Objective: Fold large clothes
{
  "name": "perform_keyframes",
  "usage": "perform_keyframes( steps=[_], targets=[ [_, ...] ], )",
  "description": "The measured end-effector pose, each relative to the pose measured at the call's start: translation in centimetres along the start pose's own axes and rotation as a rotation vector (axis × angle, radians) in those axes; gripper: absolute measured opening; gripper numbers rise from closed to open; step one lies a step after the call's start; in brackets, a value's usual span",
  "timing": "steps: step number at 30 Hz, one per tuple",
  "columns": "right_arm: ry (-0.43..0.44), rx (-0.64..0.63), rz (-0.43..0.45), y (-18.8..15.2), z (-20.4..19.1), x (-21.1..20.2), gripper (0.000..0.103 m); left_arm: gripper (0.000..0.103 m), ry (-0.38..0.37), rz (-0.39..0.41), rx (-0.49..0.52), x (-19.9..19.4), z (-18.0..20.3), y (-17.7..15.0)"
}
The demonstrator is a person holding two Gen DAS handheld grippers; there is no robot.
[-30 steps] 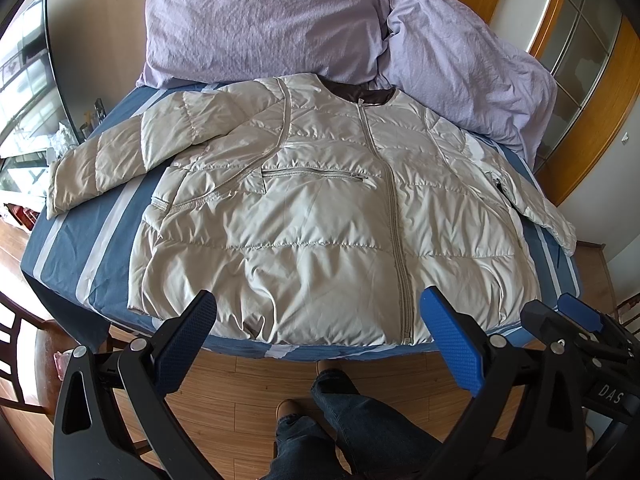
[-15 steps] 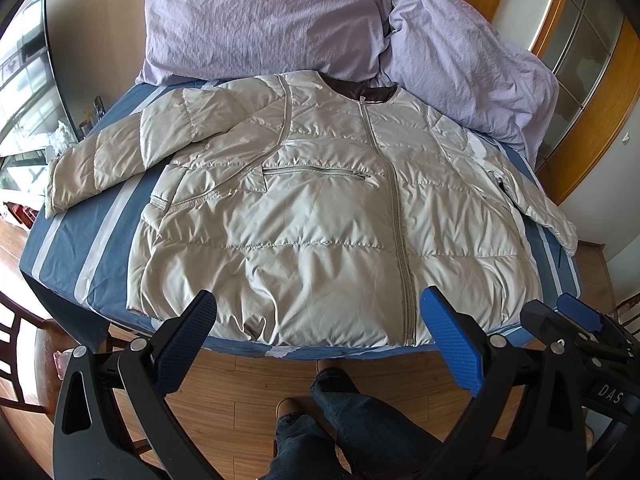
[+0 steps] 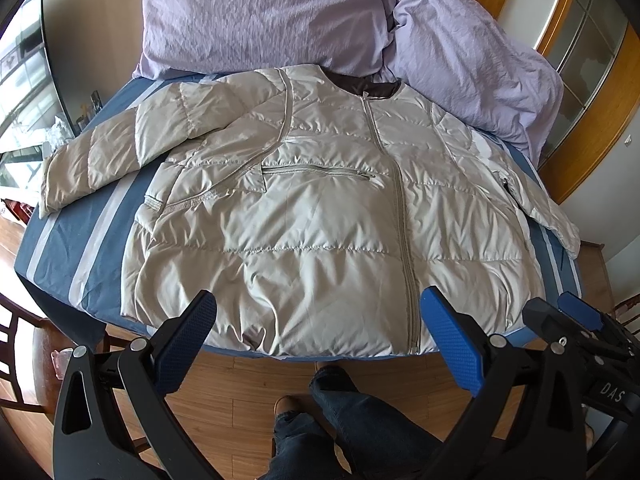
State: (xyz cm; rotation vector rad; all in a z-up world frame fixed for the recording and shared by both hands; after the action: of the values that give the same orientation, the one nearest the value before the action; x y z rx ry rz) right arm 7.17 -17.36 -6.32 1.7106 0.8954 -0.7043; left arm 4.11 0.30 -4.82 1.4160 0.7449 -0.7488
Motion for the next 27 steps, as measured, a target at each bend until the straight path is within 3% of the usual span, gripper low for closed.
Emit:
perform_keyframes(
  steps=[7, 13, 20, 27],
  targets=[
    [0.017, 0.073, 0.034, 2.9, 1.5, 1.2, 0.099, 0.102, 0.015, -0.015, -0.014, 1.7, -0.3, 1.3],
    [-0.019, 0.178, 0.101, 7.5, 6.0, 2.8, 0.099, 0.102, 0.049, -0.043, -0.024, 4.5, -0.9, 3.6],
    [-0.189, 0.357, 0.19, 14.5, 17.1, 5.1, 0.099, 0.102, 0.09, -0.069, -0.005, 8.5, -1.3, 6.5],
    [-0.364, 0.595, 0.192, 18.5, 30.3, 7.2, 0.098, 0.102, 0.117, -0.102, 0.034, 12.2, -1.4, 8.7]
  ],
)
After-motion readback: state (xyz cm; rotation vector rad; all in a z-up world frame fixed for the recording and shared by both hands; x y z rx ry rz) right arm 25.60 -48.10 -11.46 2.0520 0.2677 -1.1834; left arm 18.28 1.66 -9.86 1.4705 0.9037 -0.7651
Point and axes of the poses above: each gripper's, at about its wrist camera, not at the fingertips, and x roughly the way its jaws point, z to its right, y to its top, the point moved 5 cm from there along x, roughly the way its jaws point, and after that the axes turned 14 degrees about x, right-handed, at the moved point
